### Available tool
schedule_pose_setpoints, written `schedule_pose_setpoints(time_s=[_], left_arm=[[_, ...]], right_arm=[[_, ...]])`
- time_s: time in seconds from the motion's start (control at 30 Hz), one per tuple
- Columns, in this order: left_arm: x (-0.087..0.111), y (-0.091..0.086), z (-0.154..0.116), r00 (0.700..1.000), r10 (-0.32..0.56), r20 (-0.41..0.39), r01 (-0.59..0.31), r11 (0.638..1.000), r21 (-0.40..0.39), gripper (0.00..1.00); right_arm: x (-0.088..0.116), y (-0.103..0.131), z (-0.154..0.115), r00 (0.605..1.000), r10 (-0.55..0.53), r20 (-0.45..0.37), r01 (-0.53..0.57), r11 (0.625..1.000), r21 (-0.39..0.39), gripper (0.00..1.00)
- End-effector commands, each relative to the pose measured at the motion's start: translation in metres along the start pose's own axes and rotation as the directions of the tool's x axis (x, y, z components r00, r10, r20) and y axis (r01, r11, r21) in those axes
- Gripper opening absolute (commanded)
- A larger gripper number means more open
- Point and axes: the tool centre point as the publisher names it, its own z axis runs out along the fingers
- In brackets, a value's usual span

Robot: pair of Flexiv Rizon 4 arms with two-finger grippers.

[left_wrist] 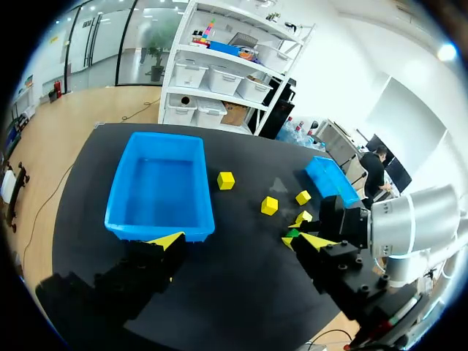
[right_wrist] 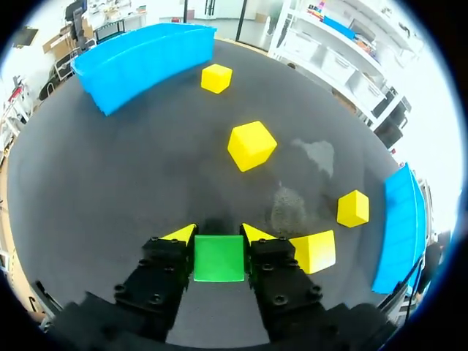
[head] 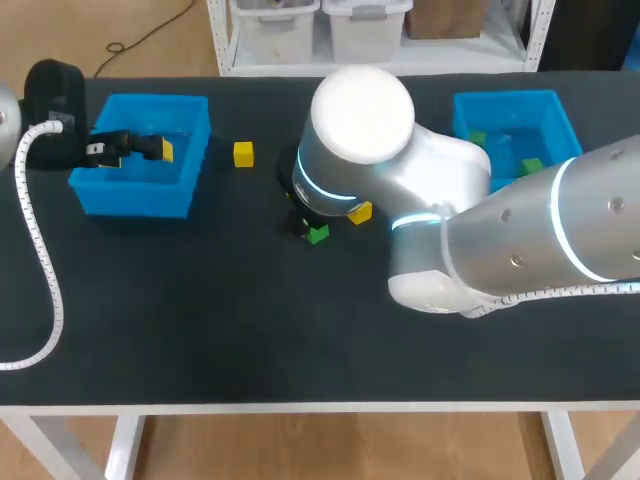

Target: Put the green cubes in the right bin and the yellow cubes in the left bin.

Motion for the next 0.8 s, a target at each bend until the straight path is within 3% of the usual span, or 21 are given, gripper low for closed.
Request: schedule_pose_setpoints(time_s=[0.03,0.27,0.43,0.67,0.8], left_arm=[[0.001,0.004,0.0,1.0,0.003,0.008,-0.003,1.0,0.016,1.0],[0.001,0.004,0.0,1.0,0.003,0.008,-0.003,1.0,0.016,1.0],[0.001,0.004,0.0,1.0,0.003,0.008,-0.003,1.0,0.016,1.0],[0.001,0.004,0.0,1.0,0.003,0.008,-0.003,1.0,0.016,1.0],[0.001,0.004,0.0,1.0,0.003,0.008,-0.003,1.0,0.016,1.0]], right_arm=[[-0.006,-0.01,-0.022,0.999,0.023,0.045,-0.024,1.0,0.009,0.0],[-0.04,-0.061,-0.099,0.98,0.083,0.182,-0.094,0.994,0.052,0.0],[-0.049,-0.139,-0.143,0.95,0.177,0.256,-0.217,0.967,0.135,0.0],[-0.037,-0.262,-0.16,0.905,0.322,0.279,-0.382,0.902,0.2,0.0],[-0.03,-0.311,-0.153,0.877,0.391,0.278,-0.449,0.874,0.186,0.0]])
